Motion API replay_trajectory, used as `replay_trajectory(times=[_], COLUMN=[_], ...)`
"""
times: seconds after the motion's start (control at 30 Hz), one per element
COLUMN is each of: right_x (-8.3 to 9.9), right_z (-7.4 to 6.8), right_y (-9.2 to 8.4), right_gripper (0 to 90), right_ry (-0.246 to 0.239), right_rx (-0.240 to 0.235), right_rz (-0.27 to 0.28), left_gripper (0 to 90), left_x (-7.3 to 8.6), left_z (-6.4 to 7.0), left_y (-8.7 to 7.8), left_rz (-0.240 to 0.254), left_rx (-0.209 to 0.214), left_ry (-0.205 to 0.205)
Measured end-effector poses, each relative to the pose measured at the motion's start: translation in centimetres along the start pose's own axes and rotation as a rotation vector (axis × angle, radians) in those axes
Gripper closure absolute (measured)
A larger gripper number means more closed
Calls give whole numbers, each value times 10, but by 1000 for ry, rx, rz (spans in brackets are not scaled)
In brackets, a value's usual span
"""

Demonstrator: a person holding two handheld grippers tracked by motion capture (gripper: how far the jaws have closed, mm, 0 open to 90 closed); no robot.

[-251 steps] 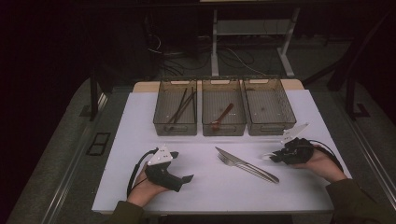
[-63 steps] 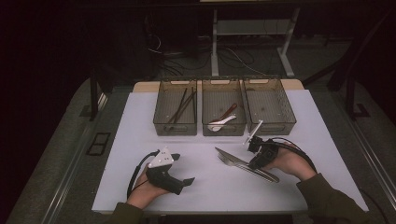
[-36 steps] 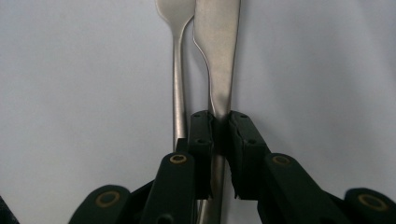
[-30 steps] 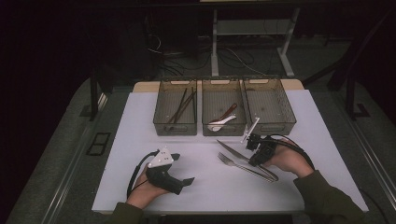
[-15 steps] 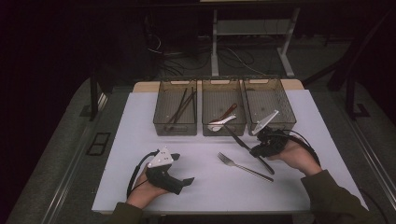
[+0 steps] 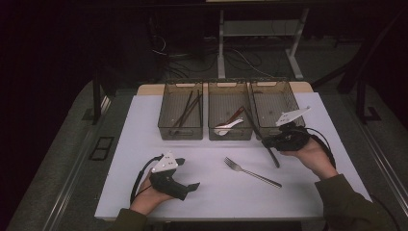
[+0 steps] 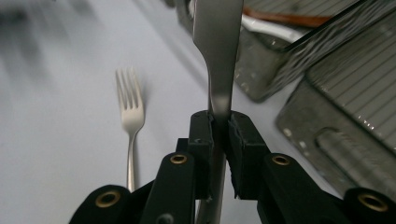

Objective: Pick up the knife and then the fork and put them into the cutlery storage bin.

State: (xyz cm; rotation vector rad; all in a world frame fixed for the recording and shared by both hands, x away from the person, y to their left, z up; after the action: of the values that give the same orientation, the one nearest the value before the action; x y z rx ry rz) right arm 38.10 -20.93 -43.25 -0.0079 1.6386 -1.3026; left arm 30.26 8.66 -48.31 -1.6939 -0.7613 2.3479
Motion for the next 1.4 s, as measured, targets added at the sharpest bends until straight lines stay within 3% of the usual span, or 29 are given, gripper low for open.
replay_trajectory(times=[0.3,0.67,1.0,1.4], right_x=[-10,-18,-30,-37], right_z=[26,50,73,113], right_y=[-20,-33,-48,-43], right_gripper=[798,798,797,797], right_ry=[113,183,223,281], right_rx=[41,91,147,242], right_rz=[148,244,303,318], left_gripper=[0,0,0,0], left_x=[-1,-2,-2,-3], left_z=[0,1,0,1], left_y=[-1,-1,-1,0], left_rz=[9,14,15,12], left_rx=[6,-1,-5,-4], left_ry=[-8,-14,-11,-9])
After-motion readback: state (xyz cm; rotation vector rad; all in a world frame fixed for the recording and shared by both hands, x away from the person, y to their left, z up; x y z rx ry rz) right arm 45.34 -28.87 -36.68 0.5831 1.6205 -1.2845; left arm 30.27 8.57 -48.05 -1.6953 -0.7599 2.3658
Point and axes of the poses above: each handheld gripper's, and its own axes: y roughly forward along the jaws, x roughly out of its underside, z roughly to its right, the point moved 8 cm from there along y, roughly forward along the jaws, and after that the axes turned 14 degrees about x, right-handed, at the moved point
